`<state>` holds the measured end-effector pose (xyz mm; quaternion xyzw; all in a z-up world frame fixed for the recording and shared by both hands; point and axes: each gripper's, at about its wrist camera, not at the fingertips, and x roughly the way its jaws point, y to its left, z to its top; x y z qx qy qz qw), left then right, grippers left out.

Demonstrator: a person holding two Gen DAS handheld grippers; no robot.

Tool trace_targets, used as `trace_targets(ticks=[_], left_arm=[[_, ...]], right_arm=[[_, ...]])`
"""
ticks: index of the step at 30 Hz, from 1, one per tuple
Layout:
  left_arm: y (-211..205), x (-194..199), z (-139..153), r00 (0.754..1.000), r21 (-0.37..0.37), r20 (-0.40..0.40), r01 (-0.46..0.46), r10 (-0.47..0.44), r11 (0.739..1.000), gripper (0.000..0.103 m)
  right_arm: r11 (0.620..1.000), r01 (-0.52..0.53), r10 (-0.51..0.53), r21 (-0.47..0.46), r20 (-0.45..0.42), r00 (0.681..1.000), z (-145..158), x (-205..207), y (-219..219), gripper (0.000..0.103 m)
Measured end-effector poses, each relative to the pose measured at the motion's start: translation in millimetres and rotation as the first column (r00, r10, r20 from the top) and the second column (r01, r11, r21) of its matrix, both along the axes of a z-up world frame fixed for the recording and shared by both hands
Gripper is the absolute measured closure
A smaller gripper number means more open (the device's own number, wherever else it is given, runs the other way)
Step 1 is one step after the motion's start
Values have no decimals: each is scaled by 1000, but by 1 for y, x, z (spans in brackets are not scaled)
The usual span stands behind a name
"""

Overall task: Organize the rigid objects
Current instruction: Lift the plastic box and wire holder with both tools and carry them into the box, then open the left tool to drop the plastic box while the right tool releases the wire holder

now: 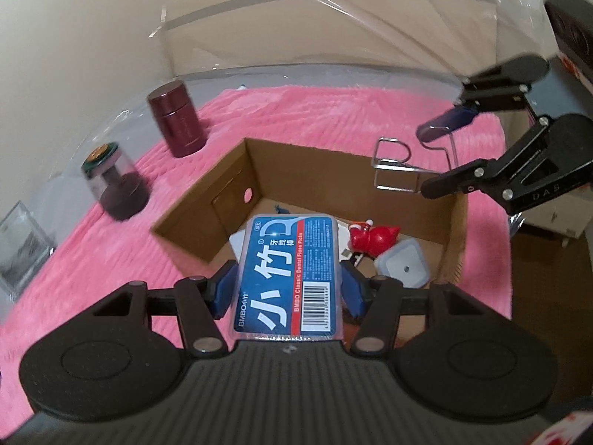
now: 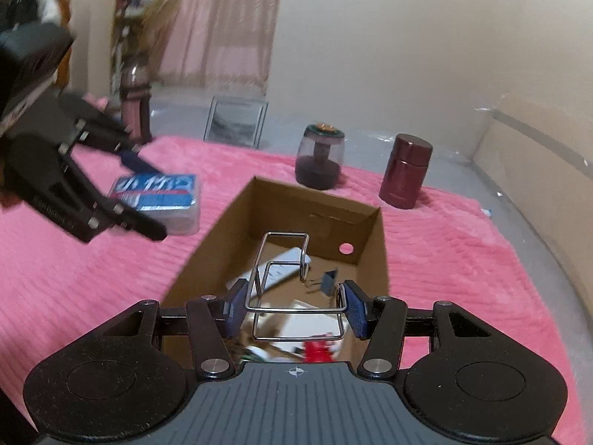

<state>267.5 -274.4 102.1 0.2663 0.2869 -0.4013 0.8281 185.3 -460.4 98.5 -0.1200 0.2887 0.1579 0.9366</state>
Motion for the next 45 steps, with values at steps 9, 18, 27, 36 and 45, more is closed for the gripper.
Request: trace_targets(ticks=[9, 18, 27, 36, 45], left_arm=[[-55, 39, -16, 993, 120, 31, 106, -110, 987, 50], [-85, 72, -48, 980, 253, 6, 193, -201, 948, 50], [-106, 102, -87, 975, 355, -72, 224, -212, 908, 50], [-126, 124, -110, 970, 385, -159, 232, -184, 893, 50], [-131, 137, -124, 969, 401, -187, 225, -161, 888, 49]], right_arm=[[957, -158, 146, -243, -68, 987, -35, 45, -7, 52], [839, -316, 269, -443, -167, 948, -71, 86, 4, 52], [775, -381, 286, -503, -259, 923, -96, 122, 10, 52], [754, -411, 288, -512, -304, 908, -111, 139, 13, 52], [752, -423, 283, -505, -332, 900, -122, 155, 16, 52]])
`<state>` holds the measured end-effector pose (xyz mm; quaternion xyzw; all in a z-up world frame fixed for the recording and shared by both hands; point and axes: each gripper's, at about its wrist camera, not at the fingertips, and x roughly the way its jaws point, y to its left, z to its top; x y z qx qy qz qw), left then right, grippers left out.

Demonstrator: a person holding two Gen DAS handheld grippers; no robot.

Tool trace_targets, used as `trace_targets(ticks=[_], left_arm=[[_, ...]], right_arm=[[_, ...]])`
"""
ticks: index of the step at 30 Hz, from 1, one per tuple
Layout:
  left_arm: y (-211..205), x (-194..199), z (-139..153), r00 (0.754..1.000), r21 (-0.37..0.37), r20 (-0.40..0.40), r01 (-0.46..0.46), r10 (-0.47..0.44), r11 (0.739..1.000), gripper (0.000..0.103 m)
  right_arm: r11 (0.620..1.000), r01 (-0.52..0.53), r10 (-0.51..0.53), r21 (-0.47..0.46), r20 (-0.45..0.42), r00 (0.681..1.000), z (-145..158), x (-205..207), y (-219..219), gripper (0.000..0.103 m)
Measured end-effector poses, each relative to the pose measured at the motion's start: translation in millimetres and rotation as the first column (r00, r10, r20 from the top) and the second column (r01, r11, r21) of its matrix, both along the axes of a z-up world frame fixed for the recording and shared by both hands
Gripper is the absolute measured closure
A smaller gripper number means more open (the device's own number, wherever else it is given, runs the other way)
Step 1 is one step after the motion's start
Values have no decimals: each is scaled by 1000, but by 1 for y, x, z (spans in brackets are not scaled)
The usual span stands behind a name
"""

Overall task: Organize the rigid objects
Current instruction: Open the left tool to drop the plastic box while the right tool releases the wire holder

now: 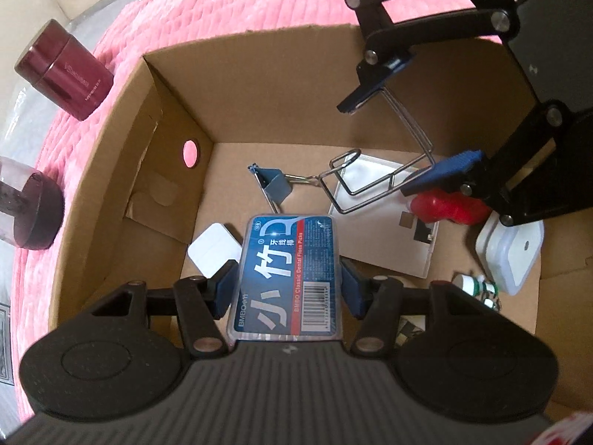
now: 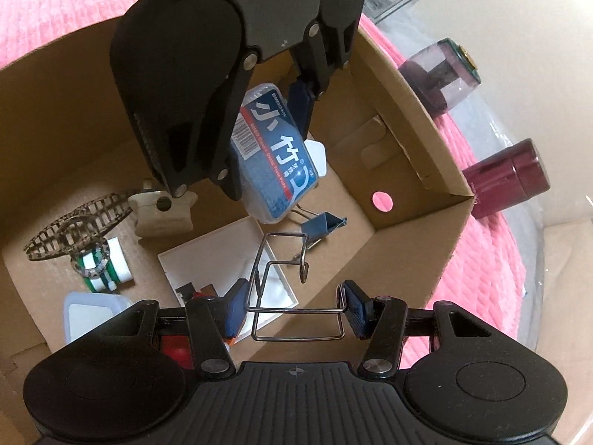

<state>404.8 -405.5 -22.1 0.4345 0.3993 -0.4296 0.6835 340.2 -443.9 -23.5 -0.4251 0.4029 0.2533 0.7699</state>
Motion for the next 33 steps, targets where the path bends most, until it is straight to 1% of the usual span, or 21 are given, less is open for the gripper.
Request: trace_targets(ticks=[6, 14, 20, 22, 27, 33], left_arm=[[-4, 7, -6, 1000, 17, -21, -22, 22, 1000, 49], [-8, 8, -14, 999, 38, -35, -28, 30, 999, 49], [-7, 9, -15, 999, 40, -37, -33, 34, 999, 48], [-7, 9, -14, 999, 35, -38, -30, 32, 999, 47], [-5, 5, -9, 999, 15, -26, -30, 30, 999, 46], [4, -4, 10, 1000, -27, 3, -12, 12, 1000, 46]], right_arm=[[1000, 4, -4, -1, -4, 1000, -3, 7, 1, 52], [1000, 5, -5, 4, -11, 1000, -7, 11, 2, 52], [1000, 12, -12, 10, -21, 1000, -9, 14, 2, 52], [1000, 16, -16, 13, -23, 1000, -10, 14, 2, 52], [1000, 22, -22, 13, -29, 999, -11, 16, 4, 52], [999, 44, -43, 33, -42, 998, -10, 20, 5, 52]])
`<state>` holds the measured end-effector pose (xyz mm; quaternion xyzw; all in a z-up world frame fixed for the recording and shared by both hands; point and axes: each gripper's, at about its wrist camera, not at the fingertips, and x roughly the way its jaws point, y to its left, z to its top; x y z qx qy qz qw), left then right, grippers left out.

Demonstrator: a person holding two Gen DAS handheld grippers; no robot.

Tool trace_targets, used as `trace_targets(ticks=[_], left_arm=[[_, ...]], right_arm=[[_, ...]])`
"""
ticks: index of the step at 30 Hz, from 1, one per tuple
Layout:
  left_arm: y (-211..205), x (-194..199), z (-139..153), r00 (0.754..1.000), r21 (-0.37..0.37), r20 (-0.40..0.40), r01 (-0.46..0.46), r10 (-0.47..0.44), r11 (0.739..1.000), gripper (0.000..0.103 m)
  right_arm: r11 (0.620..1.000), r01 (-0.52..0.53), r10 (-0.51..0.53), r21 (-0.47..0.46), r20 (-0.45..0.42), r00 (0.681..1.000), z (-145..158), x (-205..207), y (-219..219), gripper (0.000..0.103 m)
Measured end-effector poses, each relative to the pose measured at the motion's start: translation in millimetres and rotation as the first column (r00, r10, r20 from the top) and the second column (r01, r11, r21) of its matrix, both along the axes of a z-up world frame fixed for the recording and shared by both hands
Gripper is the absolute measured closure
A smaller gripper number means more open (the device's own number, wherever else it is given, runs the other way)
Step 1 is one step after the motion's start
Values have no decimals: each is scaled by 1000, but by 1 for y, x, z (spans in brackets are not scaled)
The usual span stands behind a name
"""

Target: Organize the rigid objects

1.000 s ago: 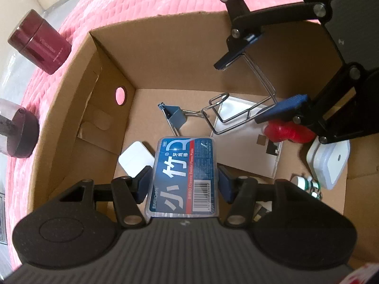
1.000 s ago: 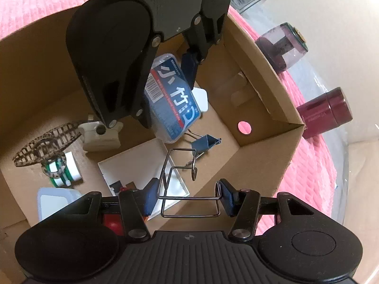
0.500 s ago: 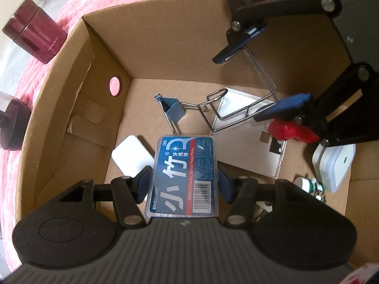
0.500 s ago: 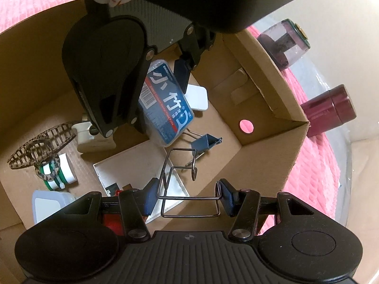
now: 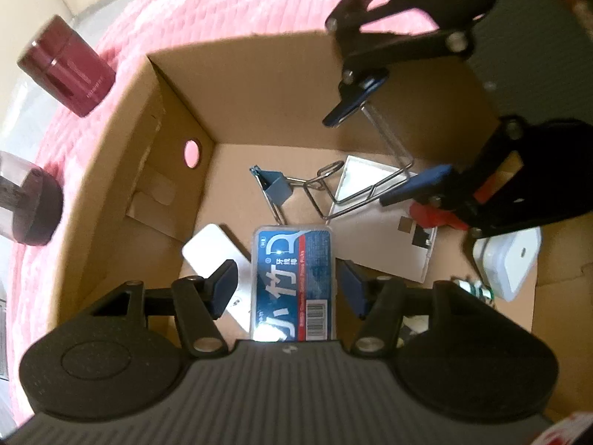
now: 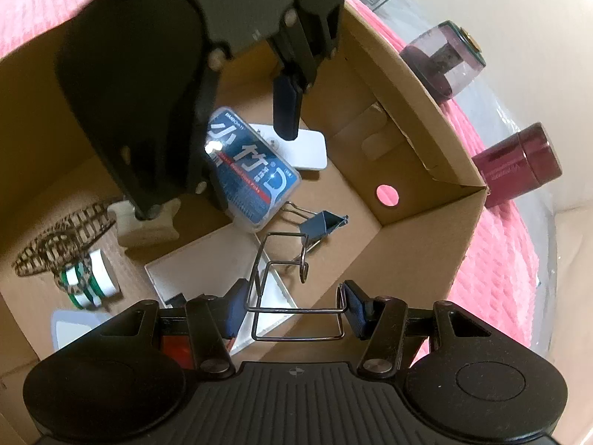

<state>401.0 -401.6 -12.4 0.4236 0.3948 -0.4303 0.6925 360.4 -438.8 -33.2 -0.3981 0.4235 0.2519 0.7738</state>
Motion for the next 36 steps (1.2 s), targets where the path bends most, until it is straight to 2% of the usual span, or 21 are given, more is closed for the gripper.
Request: trace_targets(ticks=[7, 13, 20, 27, 32, 36], left_arm=[[17, -10, 22, 1000, -46, 21, -6, 7, 999, 46], [31, -15, 37, 999, -103, 35, -23, 27, 994, 46], [40, -19, 46, 999, -149, 38, -33, 39, 988, 46], [54, -25, 53, 997, -194, 36, -56, 64, 979, 46], [72, -37, 66, 994, -262, 29, -96, 107, 960, 46], [94, -53, 83, 985, -349, 17, -156, 172, 924, 44]], right_arm=[[999, 32, -31, 27, -27, 999, 0, 4, 8, 52], [999, 53, -53, 3, -43, 998, -6, 4, 19, 52], [991, 130, -128, 19, -77, 989, -7, 9, 19, 52], [989, 142, -141, 29, -46, 989, -3, 0, 17, 51], [977, 180, -180, 118, -6, 984, 22, -14, 12, 48], [943, 229, -244, 242, 35, 969, 53, -37, 4, 44]])
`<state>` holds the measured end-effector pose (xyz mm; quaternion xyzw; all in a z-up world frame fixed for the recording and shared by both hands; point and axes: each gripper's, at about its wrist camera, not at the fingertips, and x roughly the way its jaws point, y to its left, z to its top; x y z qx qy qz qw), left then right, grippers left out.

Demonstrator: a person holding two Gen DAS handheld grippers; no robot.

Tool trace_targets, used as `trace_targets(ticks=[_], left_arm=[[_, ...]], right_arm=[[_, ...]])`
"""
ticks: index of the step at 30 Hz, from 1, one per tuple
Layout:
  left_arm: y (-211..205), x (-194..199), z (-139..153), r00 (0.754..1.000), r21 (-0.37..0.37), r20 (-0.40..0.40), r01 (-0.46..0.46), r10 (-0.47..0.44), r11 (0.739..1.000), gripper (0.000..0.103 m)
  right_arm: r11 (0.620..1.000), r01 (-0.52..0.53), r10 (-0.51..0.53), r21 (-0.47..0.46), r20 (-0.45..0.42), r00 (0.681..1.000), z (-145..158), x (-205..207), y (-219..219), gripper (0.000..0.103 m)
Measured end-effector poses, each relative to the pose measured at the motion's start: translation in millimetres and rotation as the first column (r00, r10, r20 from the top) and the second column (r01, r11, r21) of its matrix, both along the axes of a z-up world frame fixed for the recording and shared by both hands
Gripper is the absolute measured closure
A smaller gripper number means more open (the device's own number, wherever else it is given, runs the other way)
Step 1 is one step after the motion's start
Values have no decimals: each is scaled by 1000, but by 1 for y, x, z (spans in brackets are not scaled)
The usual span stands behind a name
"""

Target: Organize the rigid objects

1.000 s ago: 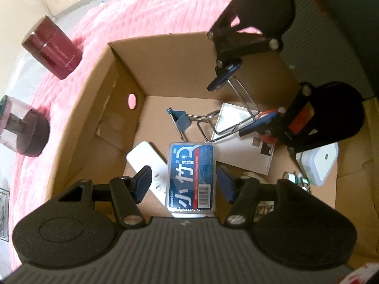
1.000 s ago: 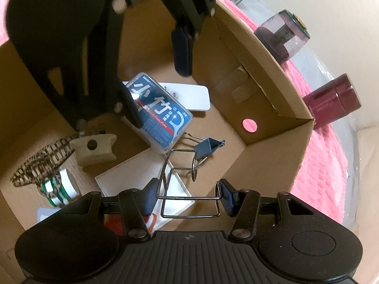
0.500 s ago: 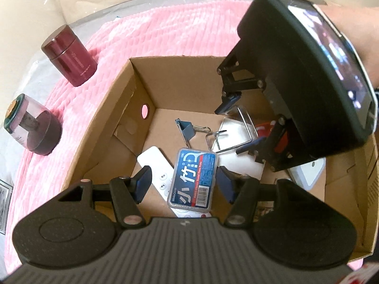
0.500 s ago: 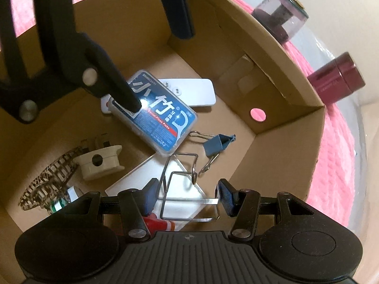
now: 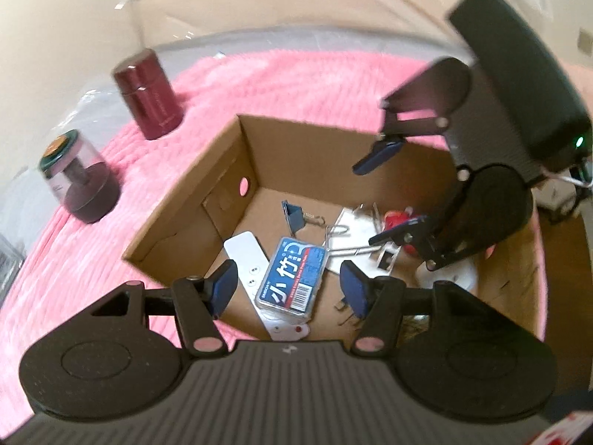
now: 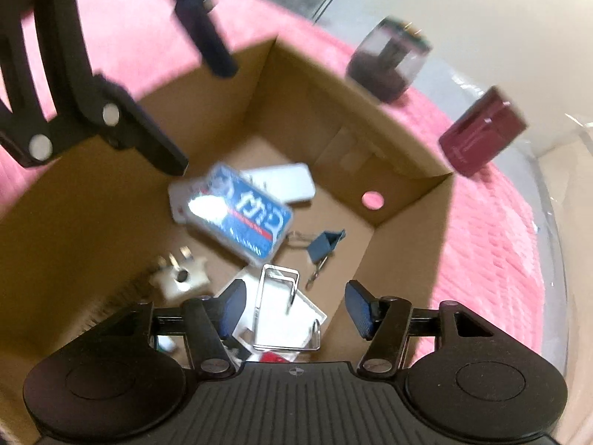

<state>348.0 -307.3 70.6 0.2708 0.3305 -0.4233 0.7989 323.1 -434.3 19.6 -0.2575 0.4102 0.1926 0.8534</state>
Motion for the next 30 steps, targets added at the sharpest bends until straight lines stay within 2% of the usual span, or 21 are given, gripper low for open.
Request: trace_targets(ticks=[1, 4, 8, 12, 13, 18, 22, 26, 30], left_arm=[[8, -6, 6, 1000, -34, 2, -25, 25, 999, 42], [30, -26, 21, 995, -136, 13, -99, 101, 986, 29], [59, -57, 38, 978, -247, 8, -201, 210, 948, 18], [83, -95, 49, 951, -322, 15, -287, 308, 902, 7], [89, -104, 52, 946, -335, 13, -301, 323, 893, 7], [110, -153, 57, 908, -400, -9, -387, 418, 831, 1], [119, -191, 53, 885, -443, -56, -437, 462, 783, 1], [121, -221, 46, 855, -435, -80, -493, 512, 754, 1], [125, -241, 36, 825, -418, -120, -546, 552, 726, 1]], right_arm=[[999, 26, -27, 33, 15, 1000, 8, -7, -2, 41], [981, 109, -120, 157, 58, 991, 34, -32, -8, 31], [913, 224, -261, 342, 67, 963, 66, -69, -19, 21], [838, 298, -362, 457, 58, 930, 86, -106, -24, 14], [820, 308, -379, 481, 54, 924, 89, -117, -23, 12], [780, 314, -397, 541, 40, 917, 101, -161, -16, 10], [717, 339, -432, 609, 7, 902, 103, -192, -15, 10], [671, 354, -443, 651, -30, 896, 99, -216, -15, 10], [627, 396, -485, 671, -62, 872, 94, -240, -20, 10]])
